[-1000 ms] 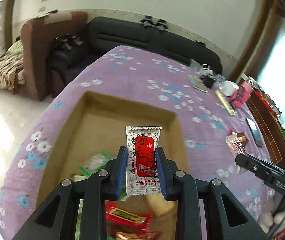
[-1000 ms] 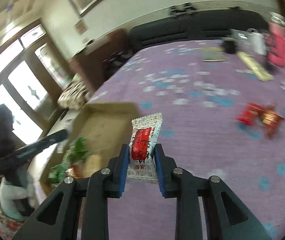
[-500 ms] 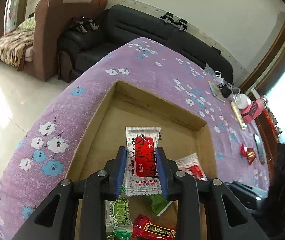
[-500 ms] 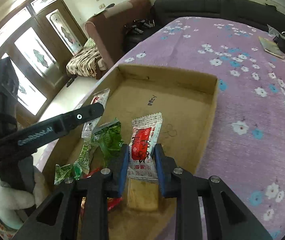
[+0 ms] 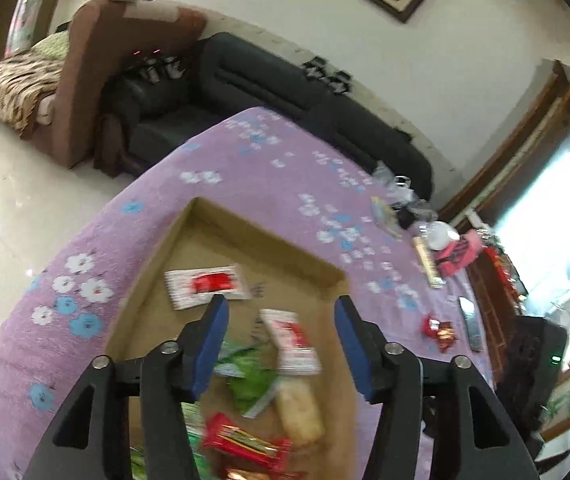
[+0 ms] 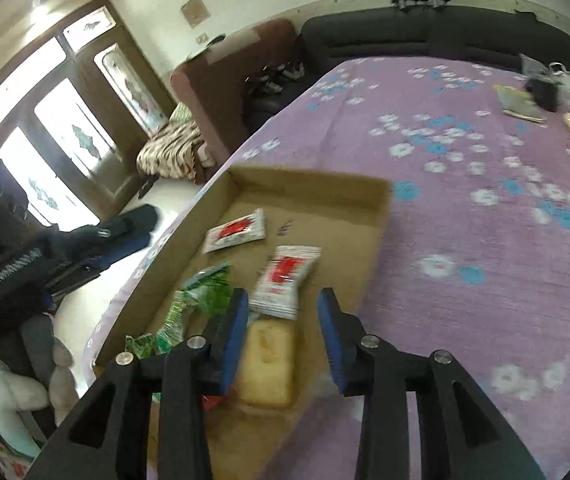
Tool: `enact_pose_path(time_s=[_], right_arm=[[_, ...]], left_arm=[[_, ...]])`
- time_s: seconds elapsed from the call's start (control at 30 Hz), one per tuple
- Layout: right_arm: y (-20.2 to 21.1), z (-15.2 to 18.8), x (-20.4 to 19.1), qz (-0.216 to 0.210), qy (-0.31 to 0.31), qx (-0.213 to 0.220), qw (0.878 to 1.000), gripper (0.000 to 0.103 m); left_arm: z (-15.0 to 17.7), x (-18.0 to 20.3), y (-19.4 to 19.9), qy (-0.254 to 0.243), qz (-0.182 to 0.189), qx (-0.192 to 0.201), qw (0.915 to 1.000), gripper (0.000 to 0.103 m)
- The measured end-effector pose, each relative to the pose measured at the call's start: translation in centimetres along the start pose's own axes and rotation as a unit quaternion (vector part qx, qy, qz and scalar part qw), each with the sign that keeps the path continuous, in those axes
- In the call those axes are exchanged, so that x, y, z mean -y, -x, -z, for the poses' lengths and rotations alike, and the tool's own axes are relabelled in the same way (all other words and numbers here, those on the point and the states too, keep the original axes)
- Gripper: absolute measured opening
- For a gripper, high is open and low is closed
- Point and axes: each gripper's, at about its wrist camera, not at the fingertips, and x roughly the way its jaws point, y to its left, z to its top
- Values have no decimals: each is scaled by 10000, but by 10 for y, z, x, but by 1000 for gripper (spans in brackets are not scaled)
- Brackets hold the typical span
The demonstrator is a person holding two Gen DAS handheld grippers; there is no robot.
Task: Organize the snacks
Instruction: 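Carry both white-red packets to the box and open both tools, then grasp red candy packet with left tool while right tool grasps dark red wrapper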
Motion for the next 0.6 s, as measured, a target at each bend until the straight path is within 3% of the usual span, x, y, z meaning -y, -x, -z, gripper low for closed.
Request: enact_pose_path(time_s=[0.17, 0.27, 0.37, 0.47, 0.6], right_arm=[[63, 15, 87, 531, -657, 373, 9957, 39], [106, 26, 165, 1173, -1357, 647, 9817, 39], [132, 32, 217, 1546, -1879, 837, 9663, 39], [142, 31, 250, 1627, -2196, 975, 9570, 39], [123, 18, 267, 1542, -2386, 1010, 9535, 41]], left_arm=[[8, 46, 4, -285, 522, -50, 9982, 68], [20, 78, -8, -511, 758, -230, 9955, 69], [31, 107, -29, -655, 938, -499, 9922, 69], [40, 133, -50, -843, 980, -739, 9889, 69], [54, 163, -70, -1138, 976, -1009, 9835, 69]])
